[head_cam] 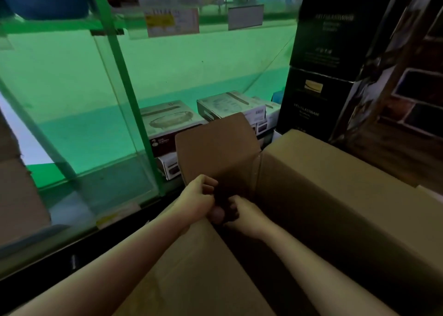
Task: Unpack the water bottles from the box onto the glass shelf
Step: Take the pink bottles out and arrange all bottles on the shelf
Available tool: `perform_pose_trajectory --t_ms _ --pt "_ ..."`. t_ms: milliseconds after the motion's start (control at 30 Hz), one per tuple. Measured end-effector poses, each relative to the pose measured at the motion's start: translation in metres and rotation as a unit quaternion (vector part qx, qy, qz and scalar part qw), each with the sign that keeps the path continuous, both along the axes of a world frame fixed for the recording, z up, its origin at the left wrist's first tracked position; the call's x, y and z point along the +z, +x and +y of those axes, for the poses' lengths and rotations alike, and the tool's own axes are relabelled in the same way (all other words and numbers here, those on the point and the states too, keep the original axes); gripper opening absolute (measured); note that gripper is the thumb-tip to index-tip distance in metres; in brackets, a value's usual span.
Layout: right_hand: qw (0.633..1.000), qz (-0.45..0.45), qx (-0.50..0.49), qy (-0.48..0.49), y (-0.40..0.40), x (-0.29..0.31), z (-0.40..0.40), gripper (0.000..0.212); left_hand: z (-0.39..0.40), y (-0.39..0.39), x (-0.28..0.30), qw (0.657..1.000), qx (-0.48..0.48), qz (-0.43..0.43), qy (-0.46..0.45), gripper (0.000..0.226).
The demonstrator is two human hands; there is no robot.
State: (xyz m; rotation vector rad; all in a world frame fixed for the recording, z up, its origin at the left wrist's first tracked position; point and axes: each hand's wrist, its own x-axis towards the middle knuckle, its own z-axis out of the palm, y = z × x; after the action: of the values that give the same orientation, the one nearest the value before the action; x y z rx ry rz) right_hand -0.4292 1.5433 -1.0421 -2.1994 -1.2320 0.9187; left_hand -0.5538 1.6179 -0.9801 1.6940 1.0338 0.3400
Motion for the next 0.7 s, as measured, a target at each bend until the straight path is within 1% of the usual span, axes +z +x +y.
perform_pose_trajectory --t_ms 33,133,167,267,367,467,533,600,700 --pt "1.0 -0.012 -0.002 0.0 0.001 -0.012 0.008 0.063 0.003 0.001 -0.002 1.0 0.005 -0.004 -0.001 0.037" --pt "0.999 -0.029 0.008 -0.018 0.005 -0.044 0.032 0.071 0.008 0.001 -0.001 0.999 0.017 -0.026 -0.023 0.037" --pt "0.999 -0.037 0.012 -0.022 0.003 -0.051 0.038 0.069 0.009 0.001 0.0 0.999 0.016 -0.035 -0.031 0.035" --pt "0.998 -0.04 0.006 -0.037 -0.005 -0.059 0.048 0.054 0.012 0.001 0.004 0.998 0.008 -0.053 -0.04 0.029" --pt "0.998 -0.038 -0.009 -0.04 -0.011 -0.057 0.051 0.042 0.016 -0.003 0.008 0.997 0.006 -0.066 -0.039 0.029" --pt "0.998 -0.059 -0.009 -0.036 -0.007 -0.035 0.041 0.042 0.018 -0.007 0.012 0.997 0.0 -0.071 -0.032 0.033" --pt "0.997 -0.068 -0.024 -0.005 -0.001 -0.015 0.029 0.053 0.017 -0.007 0.017 0.998 -0.014 -0.061 -0.03 0.037" --pt "0.997 -0.047 -0.049 0.046 0.007 0.013 0.015 0.057 0.015 -0.006 0.022 0.998 -0.037 -0.041 -0.032 0.047" --pt "0.989 -0.06 -0.061 0.118 0.013 0.065 -0.003 0.051 0.01 -0.003 0.031 0.996 -0.077 -0.034 -0.016 0.07"
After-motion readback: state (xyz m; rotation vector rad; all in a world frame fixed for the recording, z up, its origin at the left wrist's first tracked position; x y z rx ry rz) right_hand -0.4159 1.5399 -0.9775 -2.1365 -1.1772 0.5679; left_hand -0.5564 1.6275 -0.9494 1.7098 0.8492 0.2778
